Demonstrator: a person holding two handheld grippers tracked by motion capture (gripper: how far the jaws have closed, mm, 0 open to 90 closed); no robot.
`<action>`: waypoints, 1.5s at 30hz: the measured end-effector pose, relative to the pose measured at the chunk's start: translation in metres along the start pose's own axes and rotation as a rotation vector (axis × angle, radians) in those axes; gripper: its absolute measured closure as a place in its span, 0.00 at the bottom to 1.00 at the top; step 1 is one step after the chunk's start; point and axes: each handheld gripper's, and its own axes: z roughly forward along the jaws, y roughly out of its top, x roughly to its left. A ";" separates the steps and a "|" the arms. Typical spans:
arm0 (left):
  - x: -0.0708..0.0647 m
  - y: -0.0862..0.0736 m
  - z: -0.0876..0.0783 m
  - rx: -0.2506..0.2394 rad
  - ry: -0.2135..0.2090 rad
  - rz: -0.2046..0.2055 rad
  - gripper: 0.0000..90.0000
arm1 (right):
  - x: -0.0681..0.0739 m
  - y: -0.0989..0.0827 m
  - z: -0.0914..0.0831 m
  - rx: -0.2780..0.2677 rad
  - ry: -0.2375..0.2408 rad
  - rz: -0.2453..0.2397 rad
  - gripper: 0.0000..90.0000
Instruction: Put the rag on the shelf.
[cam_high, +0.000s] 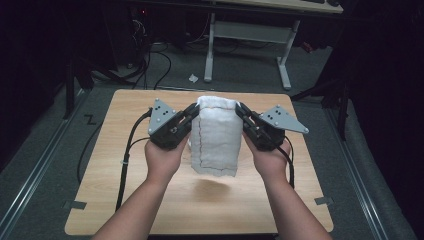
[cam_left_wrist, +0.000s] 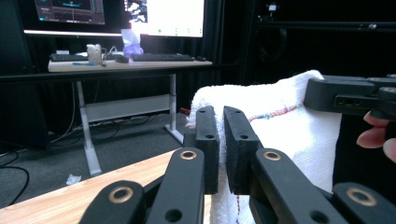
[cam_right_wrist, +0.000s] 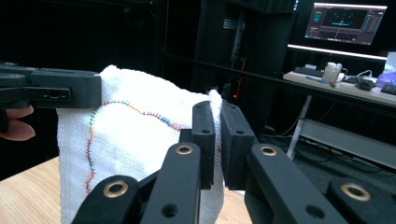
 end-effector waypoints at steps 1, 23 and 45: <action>0.002 0.001 0.002 0.004 0.005 0.001 0.95 | -0.002 0.001 0.002 0.003 -0.002 0.001 0.95; 0.037 0.040 0.049 0.010 0.055 0.086 0.95 | -0.035 0.032 0.057 -0.006 -0.018 0.063 0.95; 0.070 0.046 0.094 0.051 0.064 0.023 0.94 | -0.066 0.034 0.105 0.028 -0.019 0.137 0.95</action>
